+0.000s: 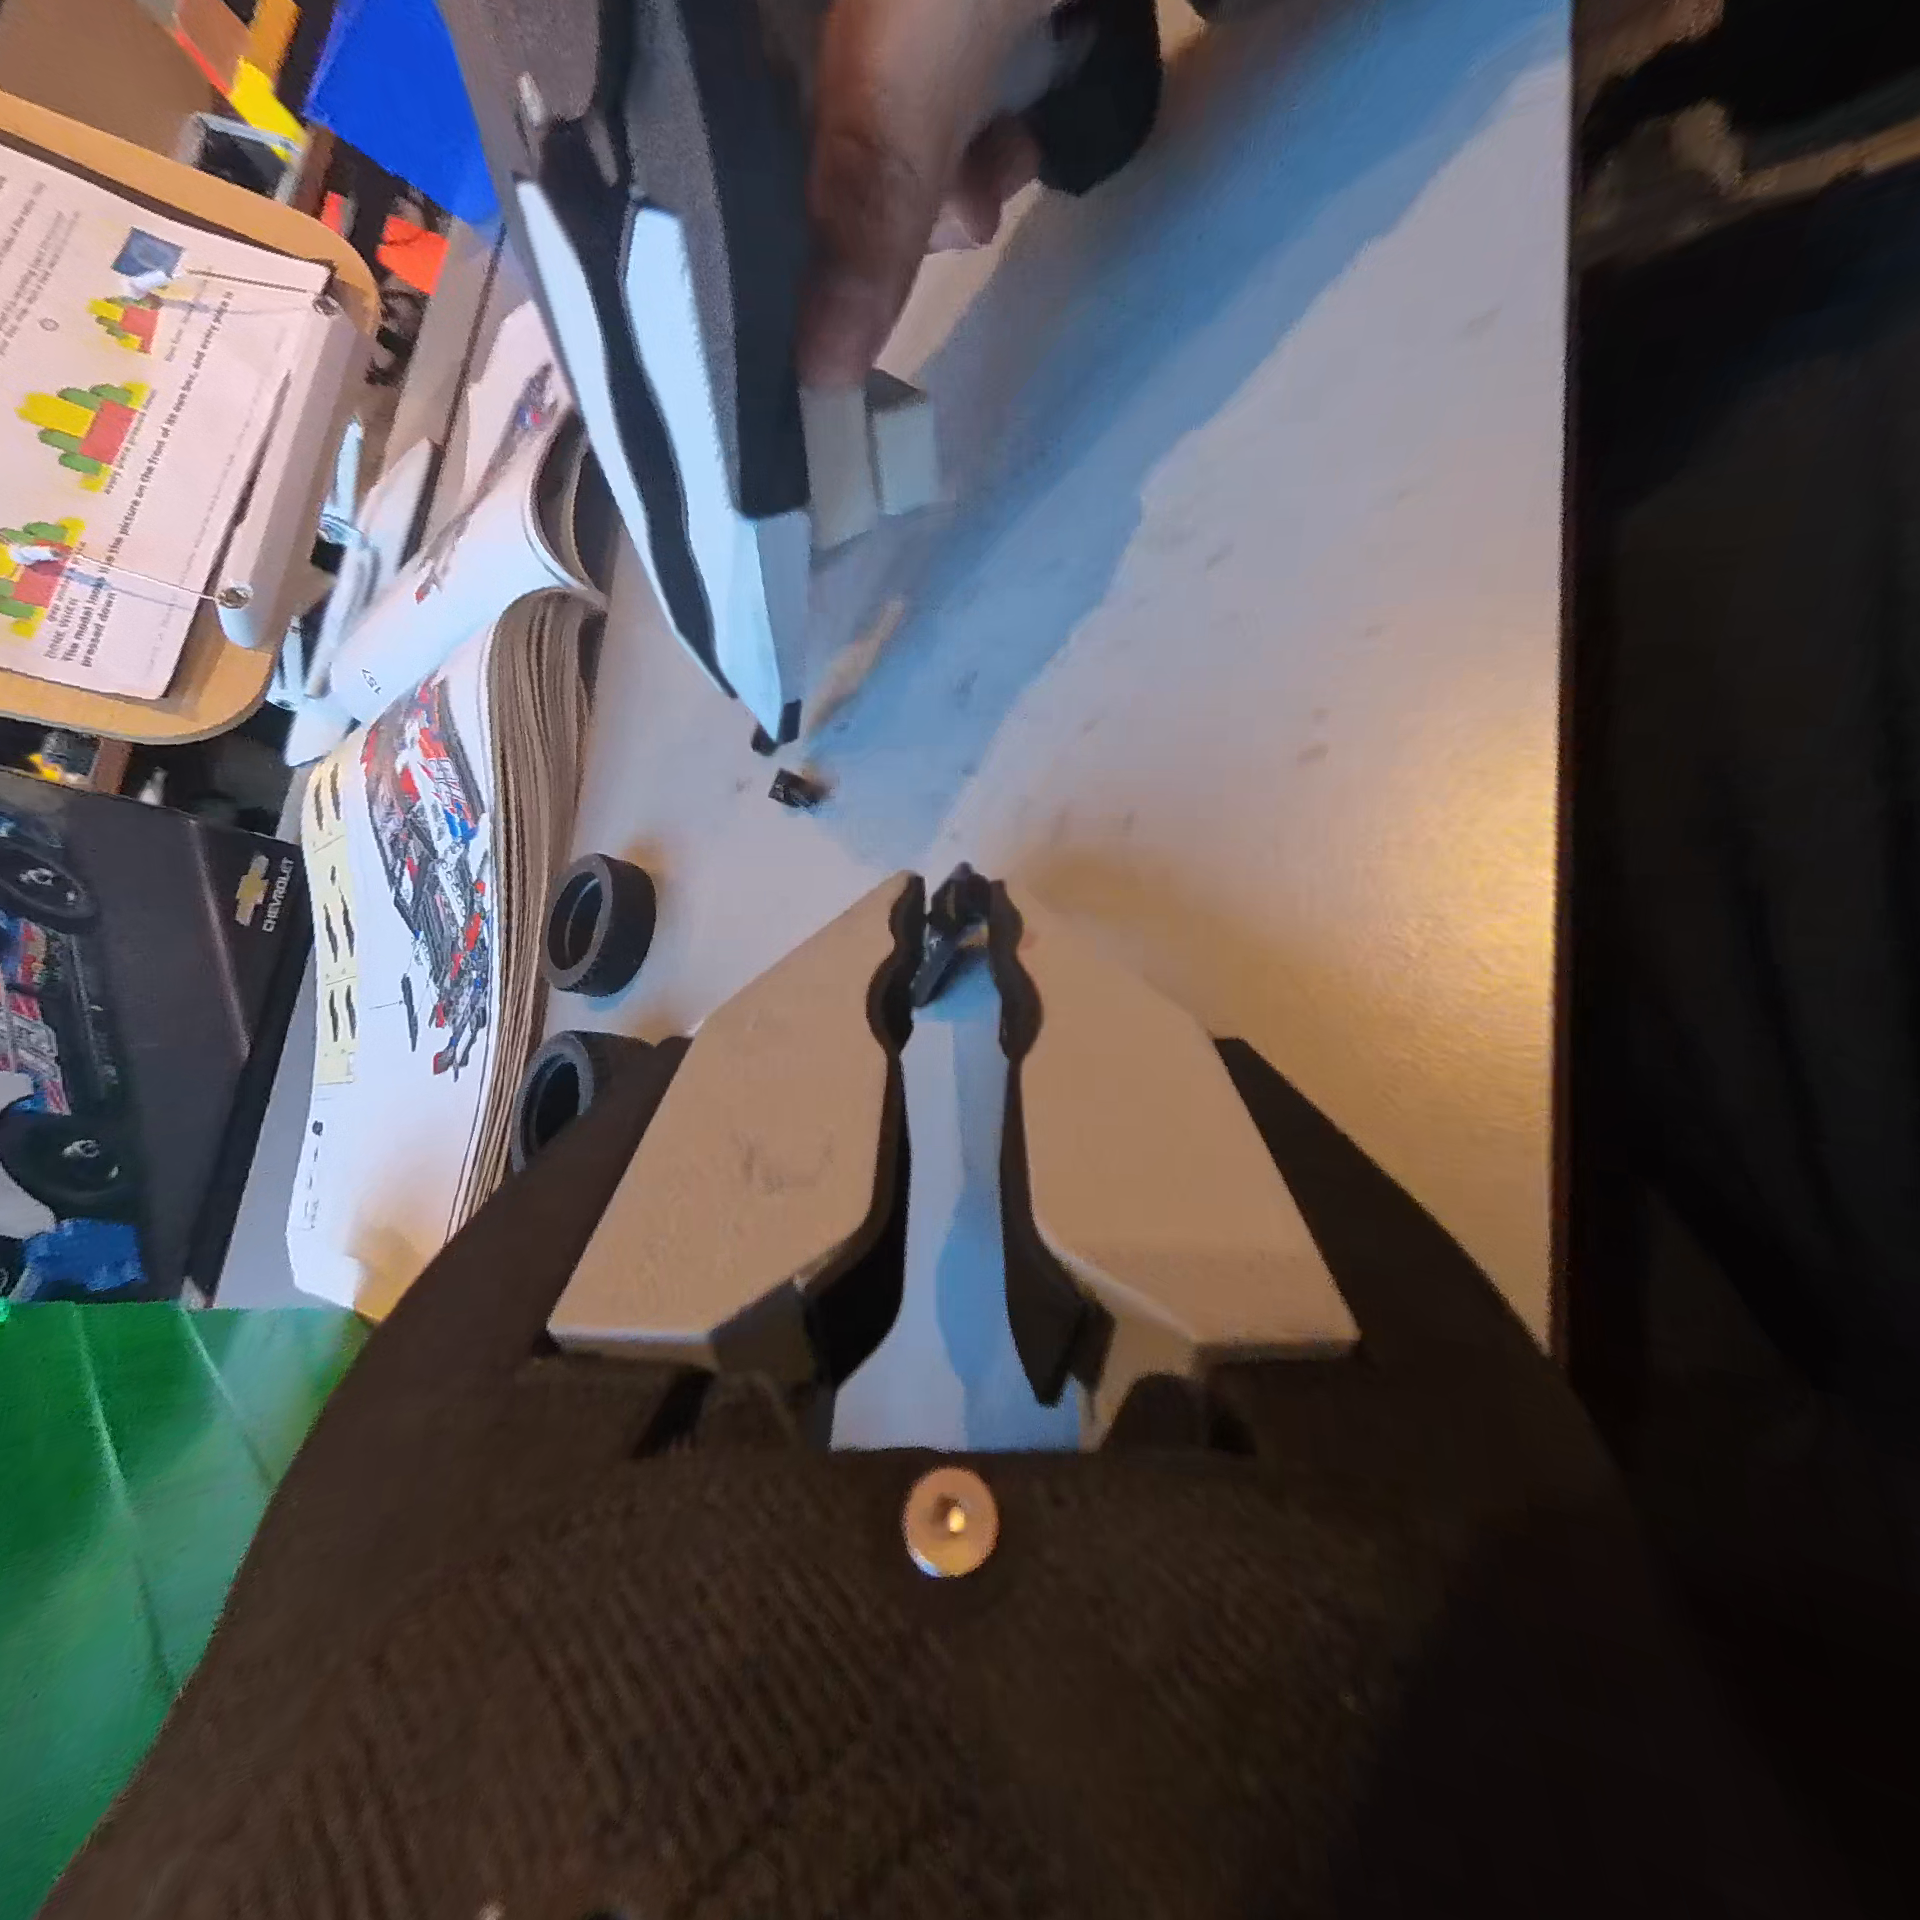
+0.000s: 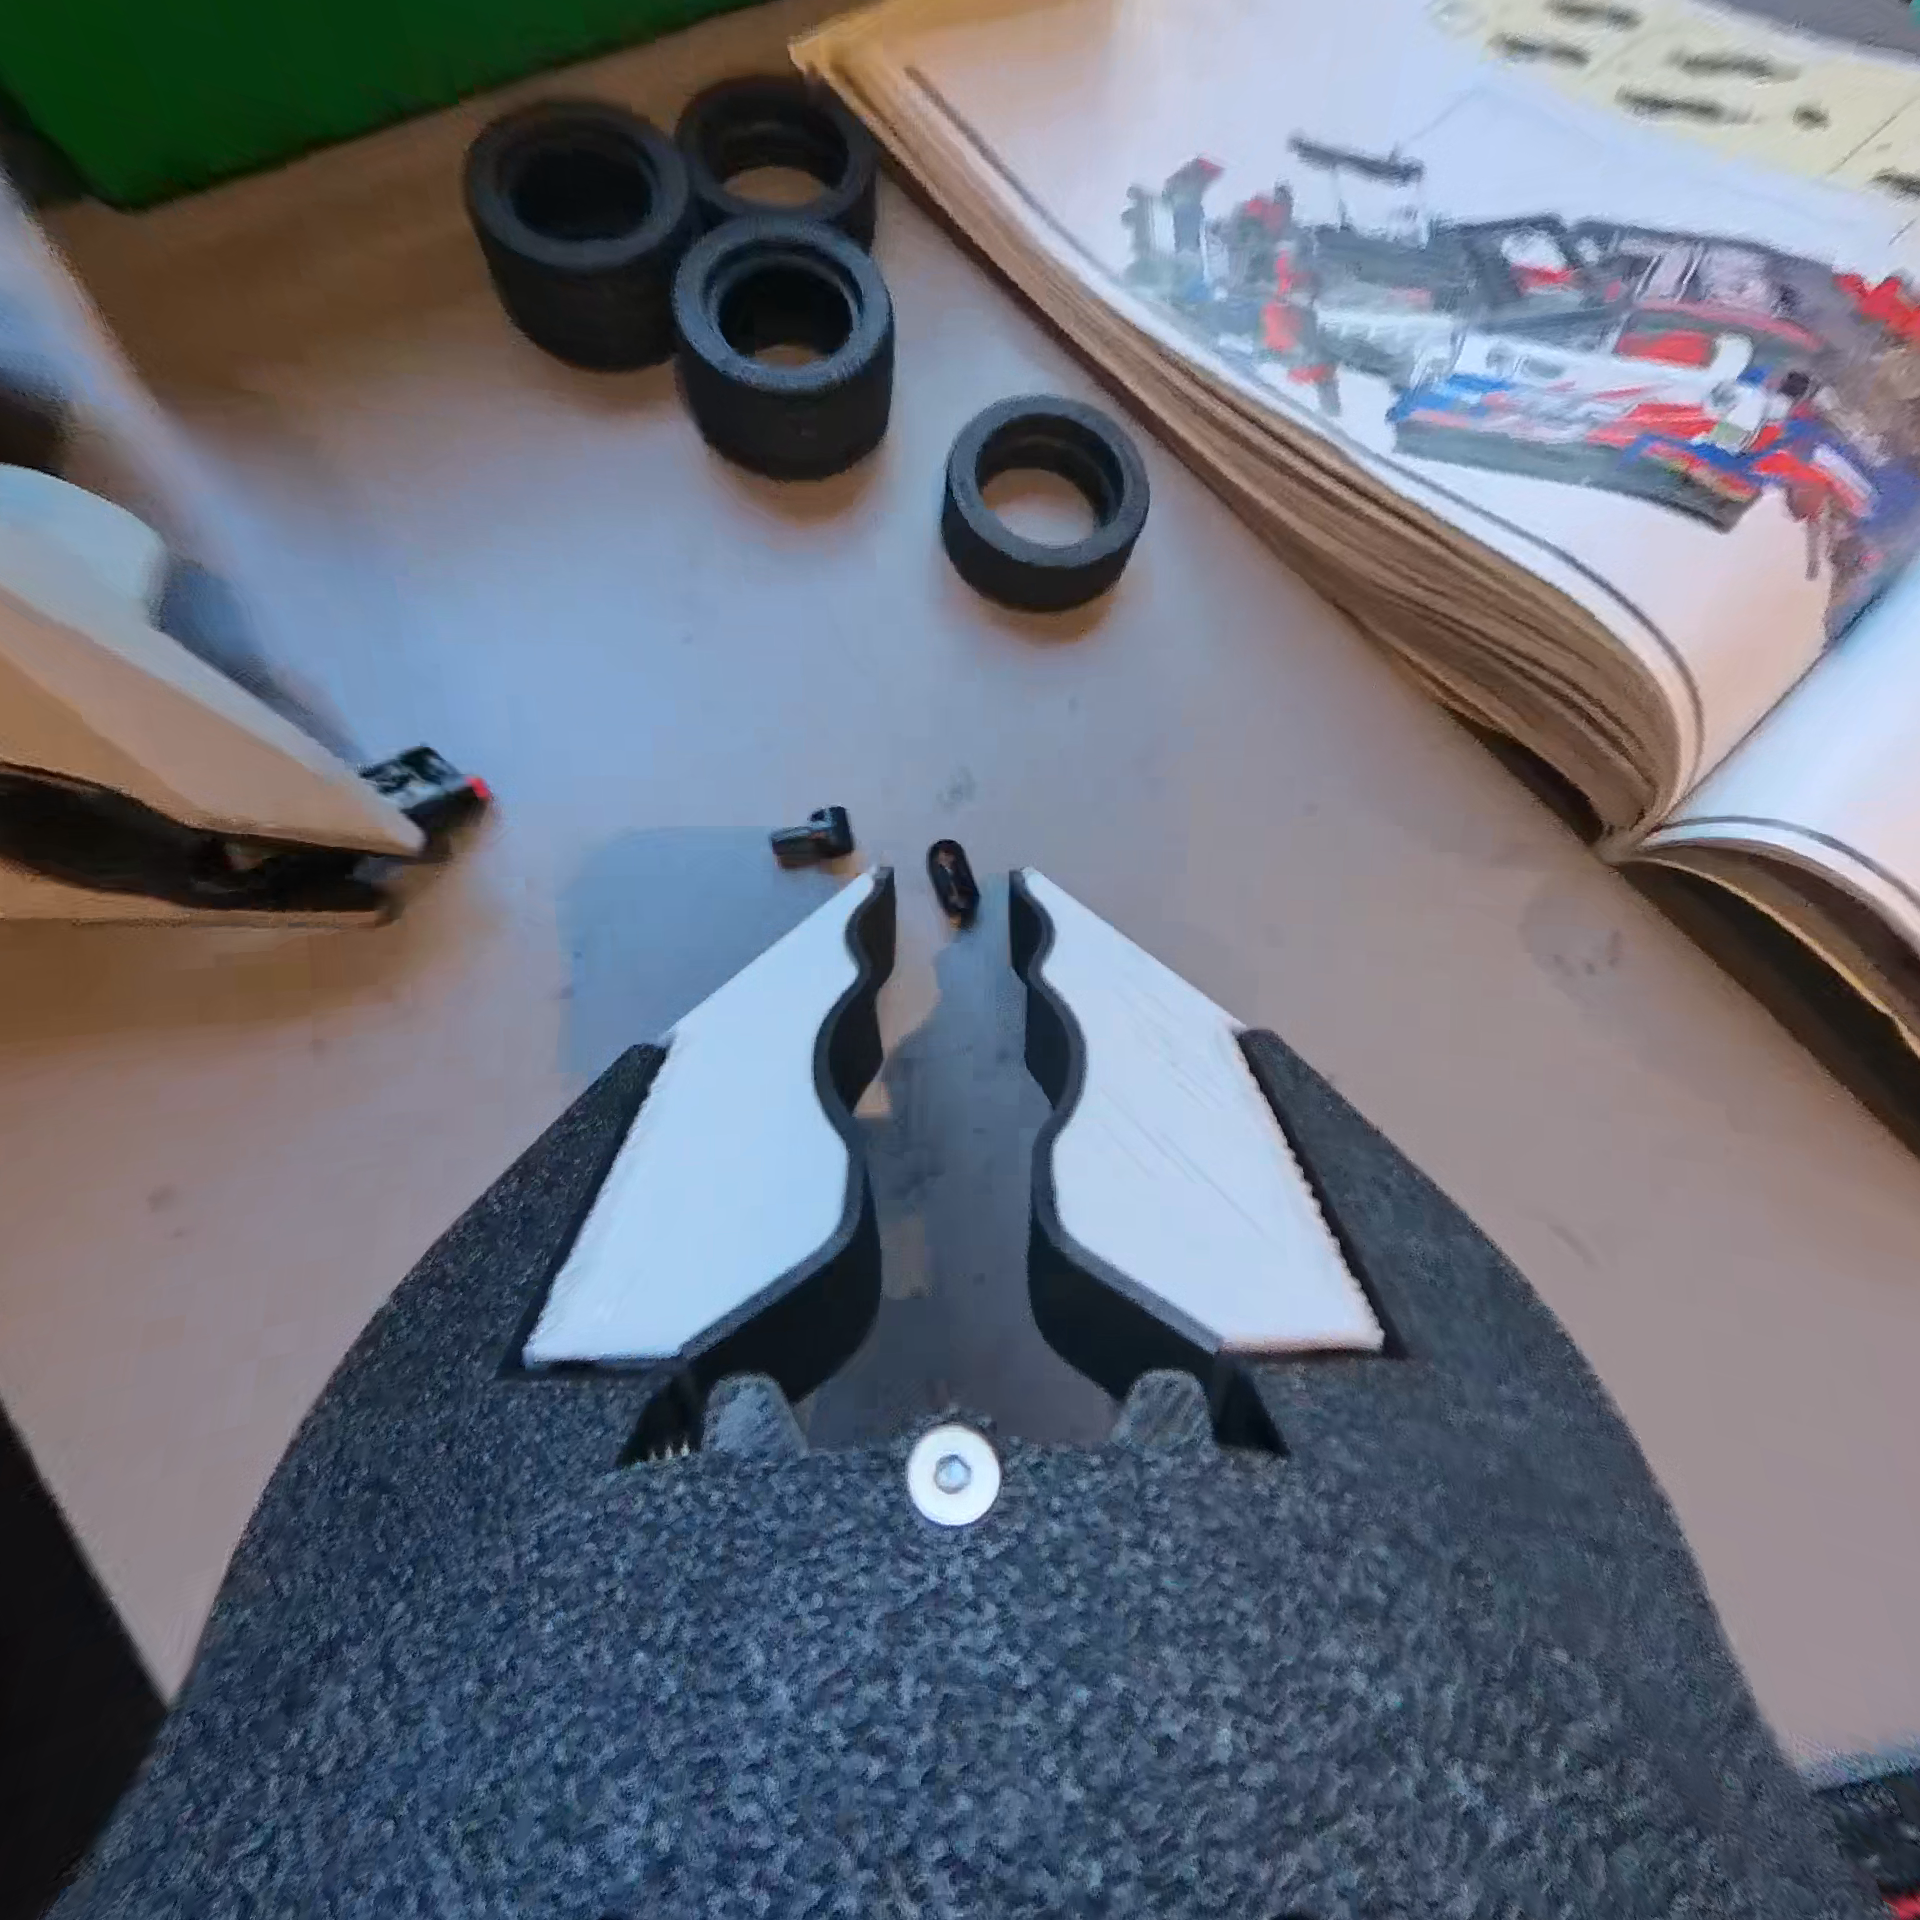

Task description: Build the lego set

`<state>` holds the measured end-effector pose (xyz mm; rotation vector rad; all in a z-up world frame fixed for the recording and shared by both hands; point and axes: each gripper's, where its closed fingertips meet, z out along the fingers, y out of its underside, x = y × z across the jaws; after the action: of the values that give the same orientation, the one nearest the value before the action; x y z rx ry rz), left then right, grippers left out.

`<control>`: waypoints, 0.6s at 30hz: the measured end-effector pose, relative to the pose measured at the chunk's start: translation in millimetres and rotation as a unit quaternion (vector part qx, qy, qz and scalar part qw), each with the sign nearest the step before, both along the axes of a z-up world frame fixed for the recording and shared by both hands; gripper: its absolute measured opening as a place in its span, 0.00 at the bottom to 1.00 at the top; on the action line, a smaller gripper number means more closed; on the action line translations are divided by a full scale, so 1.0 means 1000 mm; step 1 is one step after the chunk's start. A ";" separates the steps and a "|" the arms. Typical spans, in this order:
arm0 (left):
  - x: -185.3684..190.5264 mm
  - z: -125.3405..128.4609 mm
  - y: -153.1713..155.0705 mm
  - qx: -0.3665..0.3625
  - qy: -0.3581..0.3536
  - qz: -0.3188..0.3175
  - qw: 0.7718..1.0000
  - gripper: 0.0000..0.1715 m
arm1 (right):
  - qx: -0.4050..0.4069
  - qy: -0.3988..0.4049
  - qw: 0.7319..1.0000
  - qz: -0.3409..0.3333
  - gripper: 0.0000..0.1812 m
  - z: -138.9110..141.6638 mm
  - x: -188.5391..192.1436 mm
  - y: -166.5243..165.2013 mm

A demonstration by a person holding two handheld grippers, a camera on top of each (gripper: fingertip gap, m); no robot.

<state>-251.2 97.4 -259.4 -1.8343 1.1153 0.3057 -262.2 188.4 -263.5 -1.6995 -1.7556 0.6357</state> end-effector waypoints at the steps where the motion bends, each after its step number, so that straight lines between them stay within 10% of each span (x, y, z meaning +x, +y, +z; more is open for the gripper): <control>1: -0.001 -0.001 0.000 -0.002 0.005 0.003 1.000 0.05 | -0.002 -0.008 1.000 0.005 0.11 -0.004 -0.002 0.001; 18: -0.011 0.003 -0.028 -0.114 -0.138 0.067 0.981 0.27 | -0.119 0.056 0.991 -0.015 0.04 0.013 0.019 -0.040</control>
<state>-262.4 69.7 -256.2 -2.0860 0.8630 -0.0036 -243.4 148.2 -250.8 -1.8055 -1.6241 0.9414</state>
